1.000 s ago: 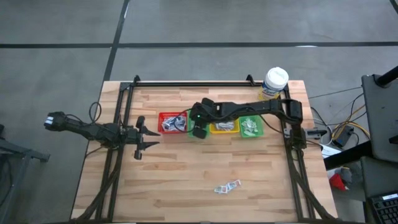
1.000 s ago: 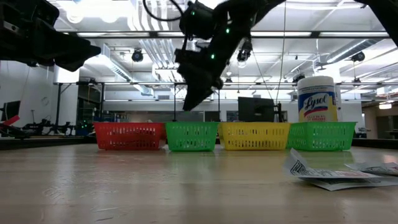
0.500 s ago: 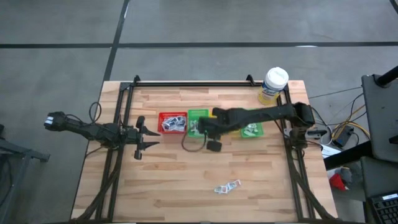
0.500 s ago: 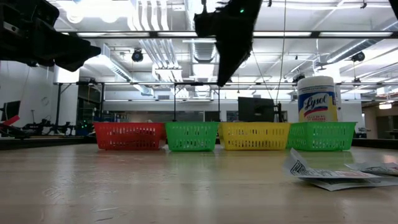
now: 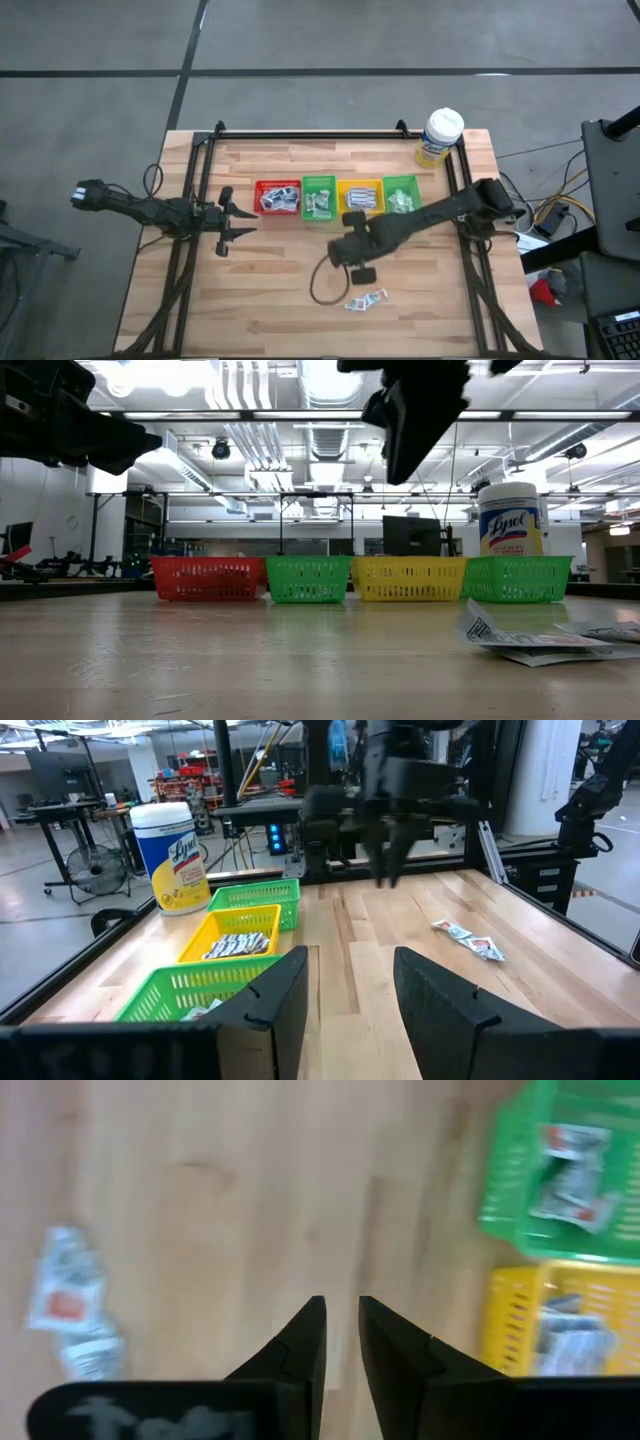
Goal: Pick & Place First Aid Supplies
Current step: Put the ointment pack into the left green basket
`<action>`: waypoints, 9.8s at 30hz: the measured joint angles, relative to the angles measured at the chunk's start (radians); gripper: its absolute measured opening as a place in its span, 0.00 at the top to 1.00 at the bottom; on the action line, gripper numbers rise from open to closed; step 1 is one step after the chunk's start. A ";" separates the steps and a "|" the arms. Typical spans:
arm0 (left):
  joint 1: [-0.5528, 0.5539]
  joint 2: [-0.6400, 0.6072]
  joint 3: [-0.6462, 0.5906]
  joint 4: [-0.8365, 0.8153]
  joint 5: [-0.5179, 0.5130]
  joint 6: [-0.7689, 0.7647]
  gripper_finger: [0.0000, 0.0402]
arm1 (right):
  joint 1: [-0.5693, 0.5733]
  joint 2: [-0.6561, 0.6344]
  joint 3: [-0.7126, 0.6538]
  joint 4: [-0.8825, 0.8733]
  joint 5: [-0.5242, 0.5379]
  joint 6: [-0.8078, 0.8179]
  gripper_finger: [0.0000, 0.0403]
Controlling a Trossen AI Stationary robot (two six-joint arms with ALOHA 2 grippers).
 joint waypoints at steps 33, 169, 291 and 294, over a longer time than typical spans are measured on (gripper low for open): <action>0.000 0.002 0.000 0.000 0.000 -0.006 0.62 | 0.181 0.079 -0.014 0.205 -0.248 -0.016 0.78; 0.000 0.001 0.000 0.002 -0.001 -0.006 0.62 | -0.287 0.231 0.384 0.006 0.406 0.239 0.98; 0.000 0.001 0.000 0.003 0.000 -0.004 0.62 | -0.003 0.148 0.295 -0.379 -0.351 0.012 0.83; 0.000 0.001 0.000 0.003 0.000 -0.005 0.62 | 0.047 0.148 0.294 -0.389 -0.349 0.030 0.84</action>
